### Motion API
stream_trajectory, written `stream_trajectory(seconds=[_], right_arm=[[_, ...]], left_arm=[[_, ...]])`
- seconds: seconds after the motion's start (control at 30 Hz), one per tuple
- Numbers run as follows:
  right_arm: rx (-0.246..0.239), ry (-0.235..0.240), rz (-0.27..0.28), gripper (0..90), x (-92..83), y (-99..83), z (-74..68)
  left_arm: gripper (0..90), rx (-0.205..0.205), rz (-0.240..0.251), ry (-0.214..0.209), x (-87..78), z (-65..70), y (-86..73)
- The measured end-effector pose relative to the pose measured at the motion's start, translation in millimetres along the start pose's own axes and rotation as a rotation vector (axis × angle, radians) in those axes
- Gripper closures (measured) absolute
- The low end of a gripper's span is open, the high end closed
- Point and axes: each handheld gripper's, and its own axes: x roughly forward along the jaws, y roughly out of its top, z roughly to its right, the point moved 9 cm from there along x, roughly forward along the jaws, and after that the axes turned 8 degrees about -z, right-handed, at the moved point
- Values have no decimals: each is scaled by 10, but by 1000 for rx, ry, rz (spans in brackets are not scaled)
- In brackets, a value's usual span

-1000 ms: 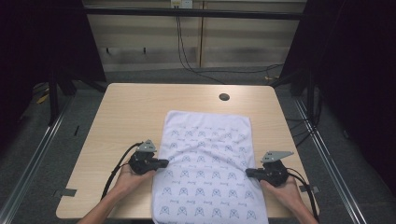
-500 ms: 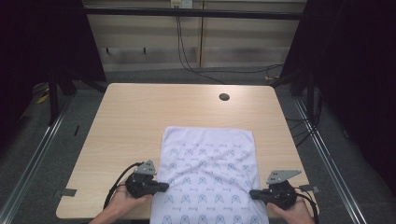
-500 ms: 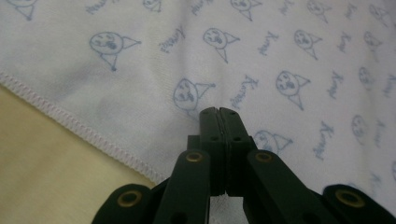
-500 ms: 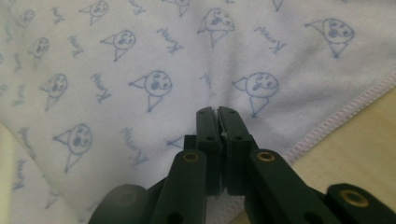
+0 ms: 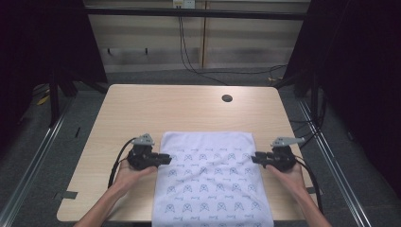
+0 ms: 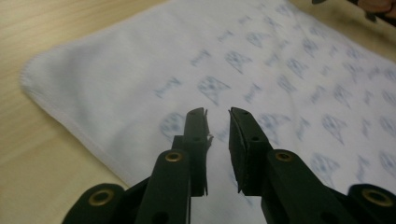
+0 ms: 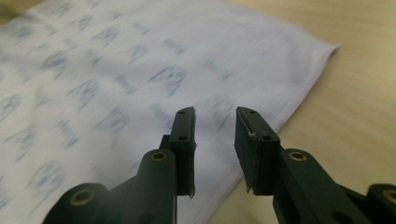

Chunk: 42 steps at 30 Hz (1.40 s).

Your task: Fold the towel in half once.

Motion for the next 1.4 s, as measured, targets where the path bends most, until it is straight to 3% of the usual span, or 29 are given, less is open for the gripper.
stream_trajectory(seconds=[0.03, 0.07, 0.13, 0.23, 0.3, 0.37, 0.43, 0.53, 0.7, 0.87, 0.9, 1.0, 1.03, 1.13, 1.27, 1.4], right_arm=[[0, 0, 0, 684, 0, 0, 0], [12, -2, 10, 672, 51, 84, 73], [38, -12, 22, 655, 157, 262, 215], [27, -68, 1, 614, 308, 473, 408], [28, -75, 2, 591, 340, 518, 454], [74, -85, 40, 590, 406, 591, 598], [87, -82, 13, 589, 486, 531, 640], [78, -89, -14, 582, 554, 476, 642], [49, -118, -10, 601, 622, 473, 621], [33, -113, -23, 841, 620, 460, 588], [38, -117, -22, 863, 605, 443, 572], [40, -114, -29, 872, 585, 425, 557], [55, -92, -24, 875, 551, 397, 535], [63, -82, -14, 875, 517, 367, 521], [80, -61, -11, 875, 471, 316, 505], [81, -56, -1, 875, 458, 317, 466]], left_arm=[[759, 0, 0, 0, 0, 0, 0], [759, -30, 11, 13, 23, -69, 19], [743, -16, -19, 43, 61, -139, -25], [730, -35, -17, 59, 52, -228, -62], [737, -50, 5, 55, 12, -280, -49], [741, -50, 12, 66, -13, -313, -42], [726, -43, 6, 80, -31, -349, -32], [709, -58, 33, 90, -52, -429, 22], [665, -75, 59, 122, -30, -574, 133], [623, -107, 84, 125, 88, -725, 286], [603, -98, 78, 151, 115, -761, 309], [576, -96, 67, 169, 149, -785, 314], [549, -101, 57, 184, 166, -822, 300], [549, -111, 60, 178, 187, -850, 291], [567, -89, 34, 158, 280, -862, 286], [565, -68, -4, 178, 385, -864, 290]])
